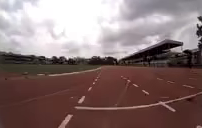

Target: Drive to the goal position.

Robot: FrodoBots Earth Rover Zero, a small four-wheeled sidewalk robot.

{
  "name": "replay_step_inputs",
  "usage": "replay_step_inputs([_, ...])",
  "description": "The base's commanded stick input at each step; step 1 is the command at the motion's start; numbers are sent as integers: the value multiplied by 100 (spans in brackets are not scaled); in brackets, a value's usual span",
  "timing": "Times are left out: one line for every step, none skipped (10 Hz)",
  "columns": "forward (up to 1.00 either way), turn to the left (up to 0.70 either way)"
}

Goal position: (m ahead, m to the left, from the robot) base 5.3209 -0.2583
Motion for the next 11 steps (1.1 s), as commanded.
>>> replay_step_inputs([70,0])
replay_step_inputs([70,0])
replay_step_inputs([70,0])
replay_step_inputs([70,0])
replay_step_inputs([70,0])
replay_step_inputs([70,0])
replay_step_inputs([70,0])
replay_step_inputs([70,0])
replay_step_inputs([70,0])
replay_step_inputs([70,0])
replay_step_inputs([70,0])
